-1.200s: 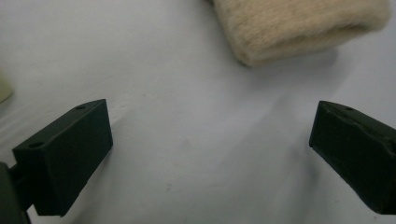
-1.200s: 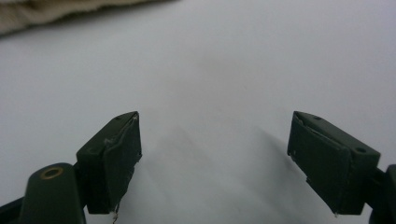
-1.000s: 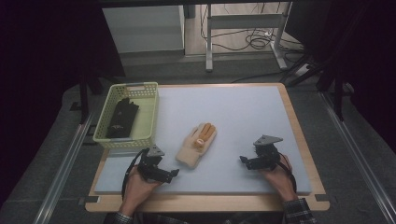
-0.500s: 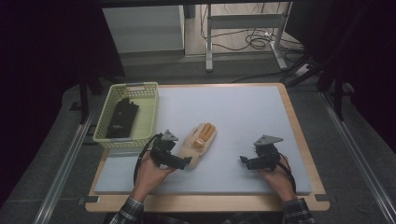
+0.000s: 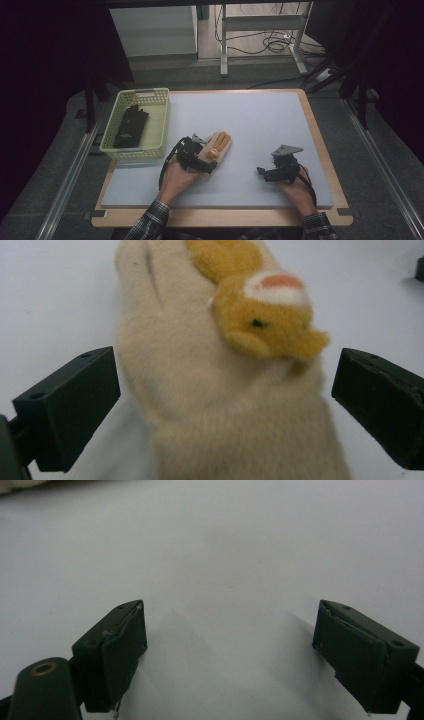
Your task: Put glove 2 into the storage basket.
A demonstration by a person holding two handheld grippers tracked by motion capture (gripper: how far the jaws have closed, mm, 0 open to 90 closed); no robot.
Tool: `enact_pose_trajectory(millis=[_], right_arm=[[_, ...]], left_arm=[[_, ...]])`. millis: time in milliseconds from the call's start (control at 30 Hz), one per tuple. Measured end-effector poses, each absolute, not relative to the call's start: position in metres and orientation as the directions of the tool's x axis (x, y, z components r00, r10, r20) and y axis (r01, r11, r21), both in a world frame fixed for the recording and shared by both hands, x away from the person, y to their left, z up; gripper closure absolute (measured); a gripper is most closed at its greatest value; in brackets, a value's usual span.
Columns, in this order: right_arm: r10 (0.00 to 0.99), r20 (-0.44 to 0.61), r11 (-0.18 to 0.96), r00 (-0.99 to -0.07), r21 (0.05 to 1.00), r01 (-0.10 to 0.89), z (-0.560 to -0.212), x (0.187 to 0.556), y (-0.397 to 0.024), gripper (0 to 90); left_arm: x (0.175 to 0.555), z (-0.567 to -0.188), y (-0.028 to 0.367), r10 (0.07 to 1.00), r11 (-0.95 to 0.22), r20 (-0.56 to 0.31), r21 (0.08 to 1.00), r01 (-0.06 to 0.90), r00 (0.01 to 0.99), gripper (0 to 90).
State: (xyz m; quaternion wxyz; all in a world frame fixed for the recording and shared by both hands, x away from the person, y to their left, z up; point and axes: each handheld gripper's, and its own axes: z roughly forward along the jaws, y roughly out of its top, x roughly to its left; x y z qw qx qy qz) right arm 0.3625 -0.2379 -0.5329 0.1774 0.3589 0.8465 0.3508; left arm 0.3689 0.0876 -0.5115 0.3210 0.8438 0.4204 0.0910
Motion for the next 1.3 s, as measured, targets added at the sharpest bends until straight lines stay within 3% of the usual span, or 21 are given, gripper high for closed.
enact_pose_trajectory(millis=[367,467,700,867,1033,1300], right_arm=[[0.732,-0.051,0.498,-0.68,0.721,0.482,-0.533,0.362,-0.238,13.6],[0.732,-0.051,0.498,-0.679,0.721,0.482,-0.533,0.362,-0.238,13.6],[0.731,-0.054,0.5,-0.68,0.72,0.481,-0.533,0.362,-0.238,13.6],[0.732,-0.054,0.499,-0.679,0.721,0.481,-0.533,0.362,-0.238,13.6],[0.732,-0.054,0.499,-0.679,0.721,0.481,-0.533,0.362,-0.238,13.6],[0.732,-0.054,0.499,-0.679,0.72,0.481,-0.533,0.362,-0.238,13.6]], left_arm=[[0.383,-0.532,0.065,0.786,-0.495,-0.036,0.56,0.664,0.617,0.0],[0.38,-0.529,0.065,0.786,-0.491,-0.044,0.562,0.666,0.616,7.1],[0.373,-0.521,0.068,0.765,-0.513,-0.044,0.562,0.649,0.642,46.3],[0.373,-0.52,0.07,0.755,-0.514,-0.063,0.563,0.648,0.653,62.2],[0.373,-0.515,0.073,0.742,-0.518,-0.073,0.567,0.64,0.666,71.1],[0.377,-0.498,0.082,0.752,-0.495,-0.072,0.594,0.633,0.656,74.9]])
